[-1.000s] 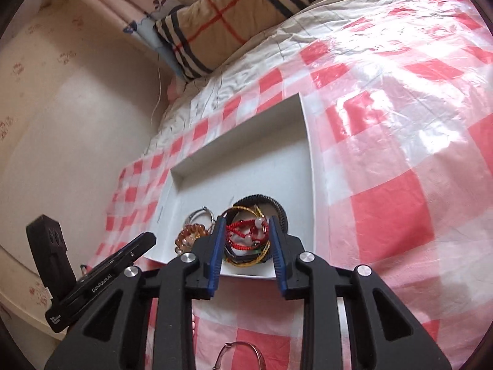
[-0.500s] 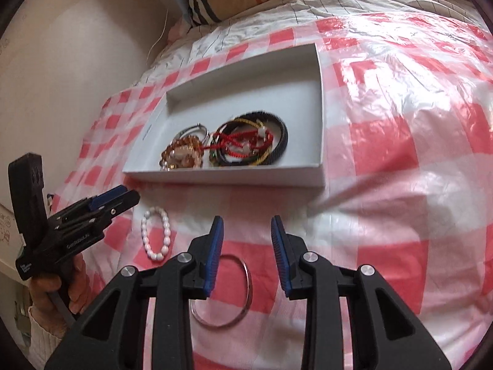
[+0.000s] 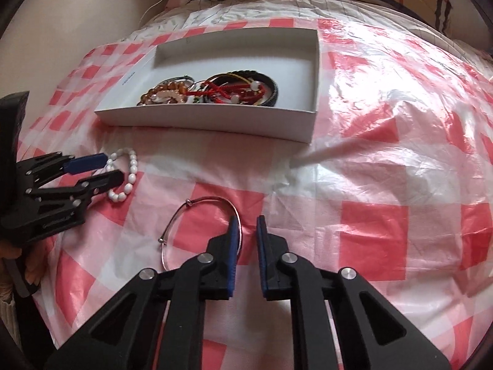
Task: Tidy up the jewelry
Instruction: 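Grasp the white pearl bracelet with the left tool while the right tool grasps the silver bangle, then lower the pearl bracelet and silver bangle into the white box and open both tools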
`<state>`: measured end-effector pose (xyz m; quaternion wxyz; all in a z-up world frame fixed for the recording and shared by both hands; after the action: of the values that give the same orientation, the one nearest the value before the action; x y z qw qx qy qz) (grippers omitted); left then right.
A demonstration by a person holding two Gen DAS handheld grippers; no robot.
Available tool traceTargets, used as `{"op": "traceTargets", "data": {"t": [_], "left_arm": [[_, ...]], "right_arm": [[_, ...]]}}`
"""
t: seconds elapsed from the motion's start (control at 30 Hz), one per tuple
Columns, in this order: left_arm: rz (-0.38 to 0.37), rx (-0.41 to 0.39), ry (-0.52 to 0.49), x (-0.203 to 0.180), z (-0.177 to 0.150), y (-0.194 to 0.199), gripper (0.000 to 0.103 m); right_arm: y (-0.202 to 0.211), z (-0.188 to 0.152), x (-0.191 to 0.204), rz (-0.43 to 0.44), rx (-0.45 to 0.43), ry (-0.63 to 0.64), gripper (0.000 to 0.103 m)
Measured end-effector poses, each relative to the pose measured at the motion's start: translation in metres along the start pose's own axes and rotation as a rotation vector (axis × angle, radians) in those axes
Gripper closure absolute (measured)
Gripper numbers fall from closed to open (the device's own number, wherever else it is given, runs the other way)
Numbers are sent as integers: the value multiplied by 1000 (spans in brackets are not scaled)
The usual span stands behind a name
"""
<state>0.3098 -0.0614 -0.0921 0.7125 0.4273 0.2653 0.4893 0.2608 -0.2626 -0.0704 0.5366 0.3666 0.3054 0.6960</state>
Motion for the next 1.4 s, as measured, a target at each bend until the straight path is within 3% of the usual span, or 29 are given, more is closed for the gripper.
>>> {"op": "traceTargets", "data": {"t": [0.13,0.3,0.37,0.43,0.67,0.87,1.0,1.1,1.4], "left_arm": [[0,-2,-22,-5,-5,3,60],[19,-5,1,0,-1,-1,62],[30,8,4,2,0,-2,85],[11,9,20,6,0,1,96],[-126,-190,112,14,12,45,96],[-191,-310,160,18,23,69,96],[-151,-384,199,17,40,85,96],[-70,-424,197,9,54,92,96],[71,-476,203,-4,86,91,96]], "right_arm": [[3,2,-9,34,-16,-46,94],[-4,2,2,6,7,17,94],[-3,2,0,21,1,1,98],[2,4,-4,70,-22,-34,99],[26,15,-21,258,-138,-177,99],[43,26,-30,462,-246,-277,99],[52,34,-36,610,-324,-366,99],[57,43,-40,687,-368,-414,99],[63,90,-34,782,-454,-418,99]]}}
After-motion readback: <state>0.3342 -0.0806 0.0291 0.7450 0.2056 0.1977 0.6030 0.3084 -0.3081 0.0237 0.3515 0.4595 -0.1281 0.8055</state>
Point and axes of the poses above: each gripper's, at about its wrist camera, not at the fingertips, and y roughly against the way its jaws point, x to its left, z to its top, the point moved 1 cm from there along -y, roughly the way its jaws point, and after that the axes turned 2 degrees about -y, right-handed, at the moved point
